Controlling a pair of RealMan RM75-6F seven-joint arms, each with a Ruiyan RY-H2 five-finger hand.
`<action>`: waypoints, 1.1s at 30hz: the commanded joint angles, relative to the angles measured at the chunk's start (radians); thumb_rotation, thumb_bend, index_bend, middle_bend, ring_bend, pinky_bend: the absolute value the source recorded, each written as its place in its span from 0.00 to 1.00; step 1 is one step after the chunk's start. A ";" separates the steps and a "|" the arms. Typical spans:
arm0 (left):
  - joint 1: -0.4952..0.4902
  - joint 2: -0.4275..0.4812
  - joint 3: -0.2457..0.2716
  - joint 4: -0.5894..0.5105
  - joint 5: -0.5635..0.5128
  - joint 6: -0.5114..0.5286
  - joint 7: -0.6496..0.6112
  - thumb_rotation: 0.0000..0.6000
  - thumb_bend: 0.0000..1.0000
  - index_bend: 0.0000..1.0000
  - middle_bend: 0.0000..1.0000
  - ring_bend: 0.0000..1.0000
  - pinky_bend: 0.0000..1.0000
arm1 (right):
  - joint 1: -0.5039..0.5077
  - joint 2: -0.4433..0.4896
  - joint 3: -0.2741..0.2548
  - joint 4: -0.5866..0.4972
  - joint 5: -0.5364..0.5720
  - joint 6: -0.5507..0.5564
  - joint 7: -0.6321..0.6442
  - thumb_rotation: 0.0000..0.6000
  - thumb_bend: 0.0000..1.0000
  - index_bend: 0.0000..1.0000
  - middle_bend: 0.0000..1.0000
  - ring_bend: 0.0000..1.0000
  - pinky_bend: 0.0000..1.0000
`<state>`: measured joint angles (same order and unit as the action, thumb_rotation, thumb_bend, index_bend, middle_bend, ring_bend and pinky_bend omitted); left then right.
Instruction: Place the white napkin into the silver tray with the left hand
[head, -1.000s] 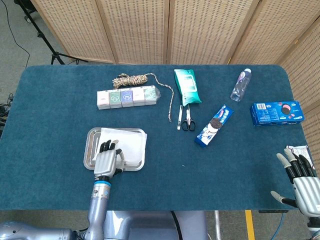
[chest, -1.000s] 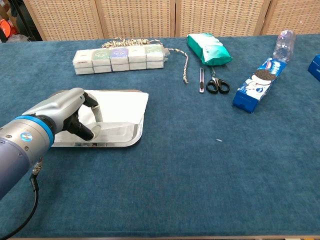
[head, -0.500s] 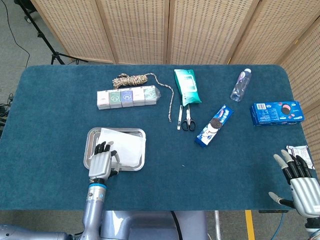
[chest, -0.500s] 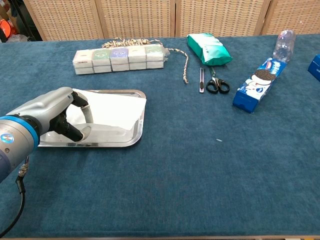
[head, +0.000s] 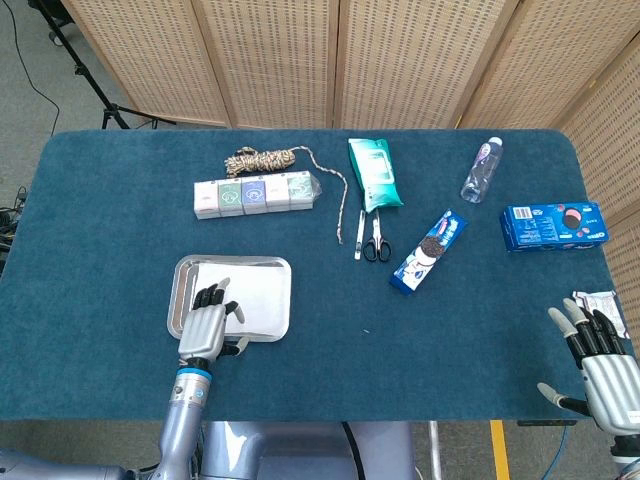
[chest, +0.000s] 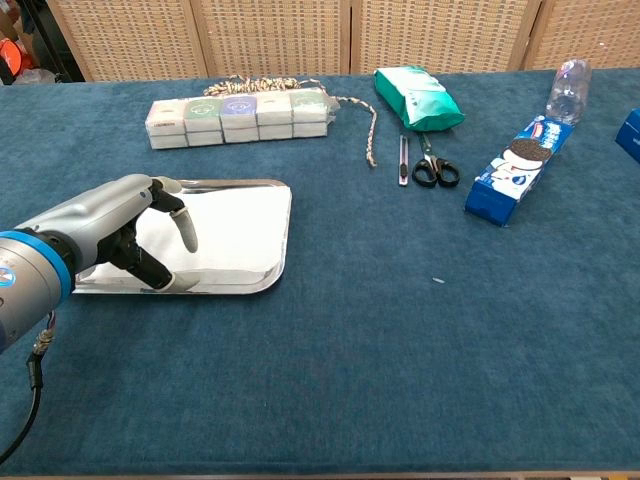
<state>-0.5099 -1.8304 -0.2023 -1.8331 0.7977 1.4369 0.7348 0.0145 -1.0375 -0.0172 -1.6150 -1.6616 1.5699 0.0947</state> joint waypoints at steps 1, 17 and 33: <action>0.001 0.011 0.001 -0.012 -0.008 -0.012 -0.004 0.95 0.21 0.45 0.00 0.00 0.00 | 0.000 0.000 0.000 0.000 -0.001 0.002 0.000 1.00 0.00 0.00 0.00 0.00 0.00; 0.001 0.111 -0.012 -0.083 0.091 -0.116 -0.163 0.82 0.19 0.28 0.00 0.00 0.00 | -0.006 -0.002 -0.004 0.018 -0.037 0.037 0.035 1.00 0.00 0.00 0.00 0.00 0.00; -0.067 0.378 -0.091 -0.167 -0.188 -0.490 -0.385 0.73 0.19 0.27 0.00 0.00 0.00 | -0.032 -0.008 -0.007 0.037 -0.076 0.111 0.047 1.00 0.00 0.00 0.00 0.00 0.00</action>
<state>-0.5424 -1.5131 -0.2787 -1.9906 0.6771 1.0163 0.3717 -0.0163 -1.0452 -0.0247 -1.5783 -1.7366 1.6795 0.1404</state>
